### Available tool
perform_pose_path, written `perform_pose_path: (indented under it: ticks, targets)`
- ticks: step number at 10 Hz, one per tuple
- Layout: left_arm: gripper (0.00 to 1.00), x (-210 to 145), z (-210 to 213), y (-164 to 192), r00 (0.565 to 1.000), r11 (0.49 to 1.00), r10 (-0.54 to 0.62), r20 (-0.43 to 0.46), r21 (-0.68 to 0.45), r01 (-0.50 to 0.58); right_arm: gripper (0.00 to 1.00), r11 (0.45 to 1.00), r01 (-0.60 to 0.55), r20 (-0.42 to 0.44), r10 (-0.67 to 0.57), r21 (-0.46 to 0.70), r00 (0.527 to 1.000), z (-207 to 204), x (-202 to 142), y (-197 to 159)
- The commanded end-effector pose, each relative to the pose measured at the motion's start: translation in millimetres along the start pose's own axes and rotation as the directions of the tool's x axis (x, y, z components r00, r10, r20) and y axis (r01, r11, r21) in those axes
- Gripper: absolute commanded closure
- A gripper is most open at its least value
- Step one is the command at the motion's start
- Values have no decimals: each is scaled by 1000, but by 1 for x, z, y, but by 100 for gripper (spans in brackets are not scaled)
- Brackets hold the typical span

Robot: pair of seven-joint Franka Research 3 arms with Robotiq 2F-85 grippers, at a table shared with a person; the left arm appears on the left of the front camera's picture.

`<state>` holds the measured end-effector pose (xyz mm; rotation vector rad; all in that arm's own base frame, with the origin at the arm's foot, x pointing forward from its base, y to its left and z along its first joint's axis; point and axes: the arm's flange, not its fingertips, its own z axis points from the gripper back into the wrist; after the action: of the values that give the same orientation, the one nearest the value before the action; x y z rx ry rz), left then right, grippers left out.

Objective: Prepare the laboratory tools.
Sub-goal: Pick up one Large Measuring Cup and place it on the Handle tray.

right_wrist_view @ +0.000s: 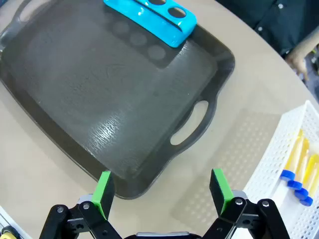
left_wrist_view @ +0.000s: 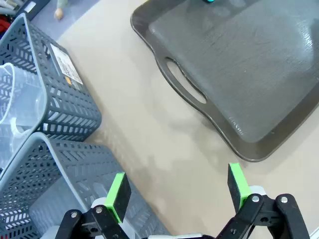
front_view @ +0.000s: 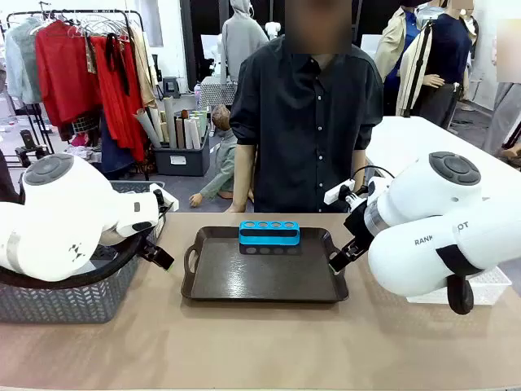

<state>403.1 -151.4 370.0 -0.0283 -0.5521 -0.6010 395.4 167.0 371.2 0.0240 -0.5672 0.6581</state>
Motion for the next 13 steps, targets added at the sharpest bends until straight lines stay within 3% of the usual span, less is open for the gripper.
perform_pose_path:
  ticks: [1, 13]
  targets:
    - [0, 0, 0, 0, 1000, 1000, 0, 0, 0, 0, 0, 1000, 0, 0, 0, 0, 1000, 0, 0, 0]
    - [0, 0, 0, 0, 1000, 1000, 0, 0, 0, 0, 0, 1000, 0, 0, 0, 0, 1000, 0, 0, 0]
